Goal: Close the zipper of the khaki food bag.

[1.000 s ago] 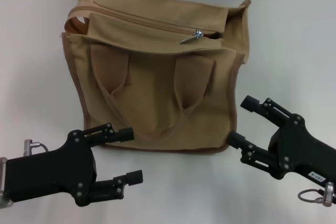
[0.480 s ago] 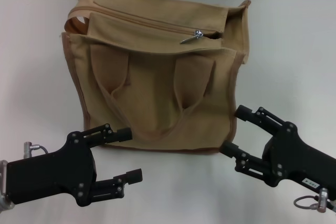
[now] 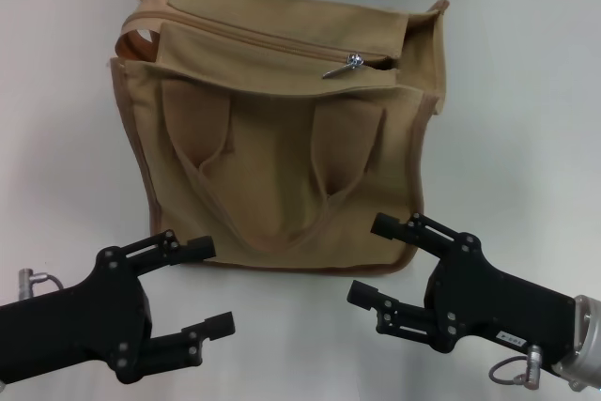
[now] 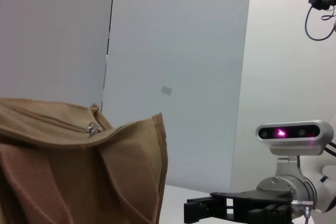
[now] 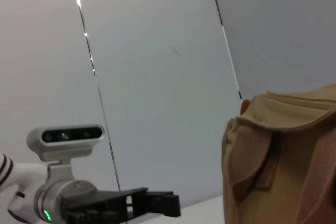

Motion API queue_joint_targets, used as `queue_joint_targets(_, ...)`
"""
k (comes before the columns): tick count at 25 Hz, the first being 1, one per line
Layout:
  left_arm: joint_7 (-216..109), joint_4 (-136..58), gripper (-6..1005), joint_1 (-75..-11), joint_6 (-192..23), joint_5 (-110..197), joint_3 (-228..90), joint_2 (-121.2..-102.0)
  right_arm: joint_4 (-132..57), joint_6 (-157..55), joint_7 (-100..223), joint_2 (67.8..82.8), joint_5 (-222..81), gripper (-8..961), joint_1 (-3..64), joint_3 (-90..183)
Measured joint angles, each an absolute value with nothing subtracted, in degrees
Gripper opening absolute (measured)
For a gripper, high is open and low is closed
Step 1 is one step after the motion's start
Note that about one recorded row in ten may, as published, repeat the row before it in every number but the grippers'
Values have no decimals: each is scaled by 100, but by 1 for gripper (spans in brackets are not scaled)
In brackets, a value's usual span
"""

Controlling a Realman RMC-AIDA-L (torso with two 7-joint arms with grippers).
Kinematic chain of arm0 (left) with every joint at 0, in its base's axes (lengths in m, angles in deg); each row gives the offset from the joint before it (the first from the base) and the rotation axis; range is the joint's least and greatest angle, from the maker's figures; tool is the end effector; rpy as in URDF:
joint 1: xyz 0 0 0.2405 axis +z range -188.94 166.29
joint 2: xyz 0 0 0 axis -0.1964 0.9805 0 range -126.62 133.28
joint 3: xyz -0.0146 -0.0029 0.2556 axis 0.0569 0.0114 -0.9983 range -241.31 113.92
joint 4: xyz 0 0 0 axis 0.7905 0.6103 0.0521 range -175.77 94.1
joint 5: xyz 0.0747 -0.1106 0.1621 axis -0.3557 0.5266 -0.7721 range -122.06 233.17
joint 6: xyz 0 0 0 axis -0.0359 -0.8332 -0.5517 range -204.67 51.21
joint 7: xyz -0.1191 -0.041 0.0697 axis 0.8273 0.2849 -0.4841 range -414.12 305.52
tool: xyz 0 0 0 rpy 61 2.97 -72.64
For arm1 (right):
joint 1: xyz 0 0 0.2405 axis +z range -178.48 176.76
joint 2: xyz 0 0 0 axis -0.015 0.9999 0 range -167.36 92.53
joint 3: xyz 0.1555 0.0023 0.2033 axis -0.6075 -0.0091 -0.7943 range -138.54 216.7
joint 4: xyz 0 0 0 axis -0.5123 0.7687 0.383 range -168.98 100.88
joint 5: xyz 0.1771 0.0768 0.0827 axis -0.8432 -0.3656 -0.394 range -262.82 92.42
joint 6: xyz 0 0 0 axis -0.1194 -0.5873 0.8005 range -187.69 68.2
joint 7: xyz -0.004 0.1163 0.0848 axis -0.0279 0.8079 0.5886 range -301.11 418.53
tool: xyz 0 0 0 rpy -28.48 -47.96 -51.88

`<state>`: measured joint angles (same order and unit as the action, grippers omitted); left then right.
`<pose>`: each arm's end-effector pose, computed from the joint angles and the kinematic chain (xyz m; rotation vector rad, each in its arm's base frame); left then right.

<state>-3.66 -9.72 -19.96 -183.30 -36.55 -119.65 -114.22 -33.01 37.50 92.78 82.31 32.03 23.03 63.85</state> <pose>-0.3006 0.1933 -0.0061 -2.6713 -0.3092 -1.1062 0.2671 0.2129 -0.0814 -2.5712 0.4320 1.2255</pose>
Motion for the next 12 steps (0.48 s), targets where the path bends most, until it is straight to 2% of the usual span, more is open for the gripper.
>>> queue_joint_targets(12, -333, -978, 770, -1999, -18340, -3656, -11922, -11426, -3191, 3500, 9272, 8227, 3359, 814, 2523, 6379)
